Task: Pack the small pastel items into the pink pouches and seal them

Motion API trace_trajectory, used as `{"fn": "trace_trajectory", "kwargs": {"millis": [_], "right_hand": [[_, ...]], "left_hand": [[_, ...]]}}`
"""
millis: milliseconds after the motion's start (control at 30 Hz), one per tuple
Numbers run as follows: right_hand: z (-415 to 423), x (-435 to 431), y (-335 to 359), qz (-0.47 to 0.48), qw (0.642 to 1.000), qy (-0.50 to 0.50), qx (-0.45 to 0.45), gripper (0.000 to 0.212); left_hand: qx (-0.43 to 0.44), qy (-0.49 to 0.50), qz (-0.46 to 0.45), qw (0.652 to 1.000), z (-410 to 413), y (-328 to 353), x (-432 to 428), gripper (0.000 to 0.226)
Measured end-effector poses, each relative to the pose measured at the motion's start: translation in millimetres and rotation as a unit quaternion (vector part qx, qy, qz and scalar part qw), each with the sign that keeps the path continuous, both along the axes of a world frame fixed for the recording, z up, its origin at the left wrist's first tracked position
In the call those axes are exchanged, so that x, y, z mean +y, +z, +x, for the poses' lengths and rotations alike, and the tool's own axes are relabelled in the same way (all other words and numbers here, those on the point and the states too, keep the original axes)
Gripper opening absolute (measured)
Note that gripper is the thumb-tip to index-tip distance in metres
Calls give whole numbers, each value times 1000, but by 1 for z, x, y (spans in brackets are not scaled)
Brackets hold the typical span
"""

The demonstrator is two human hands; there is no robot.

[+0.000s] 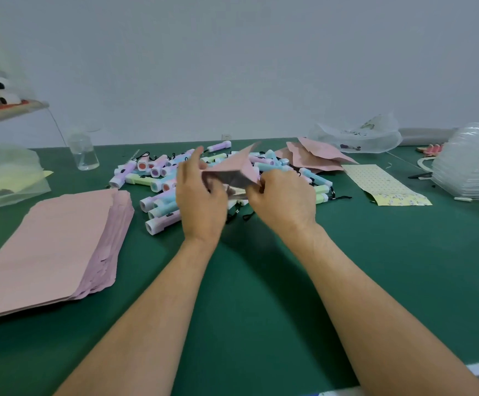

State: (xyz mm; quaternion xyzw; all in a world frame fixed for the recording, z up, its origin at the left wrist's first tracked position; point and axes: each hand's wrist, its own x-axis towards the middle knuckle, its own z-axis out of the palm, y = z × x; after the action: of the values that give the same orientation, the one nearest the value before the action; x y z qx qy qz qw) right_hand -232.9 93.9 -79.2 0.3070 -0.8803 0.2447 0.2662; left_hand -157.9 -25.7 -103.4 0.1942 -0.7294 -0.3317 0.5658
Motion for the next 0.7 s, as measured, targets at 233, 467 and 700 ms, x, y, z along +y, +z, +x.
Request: {"fn": "trace_trajectory", "kwargs": {"millis": [233, 467, 700], "right_hand": [[7, -14, -1, -112, 982, 23, -149, 28], [5, -9, -9, -146, 976, 110, -121, 24], [11, -11, -8, -129, 986, 74, -73, 28]], "left_hand": [[5, -16, -109, 994, -2, -6, 15, 39], [16, -33, -11, 999, -11, -9, 12, 43], [41, 29, 170, 984, -8, -11, -14, 46]]}}
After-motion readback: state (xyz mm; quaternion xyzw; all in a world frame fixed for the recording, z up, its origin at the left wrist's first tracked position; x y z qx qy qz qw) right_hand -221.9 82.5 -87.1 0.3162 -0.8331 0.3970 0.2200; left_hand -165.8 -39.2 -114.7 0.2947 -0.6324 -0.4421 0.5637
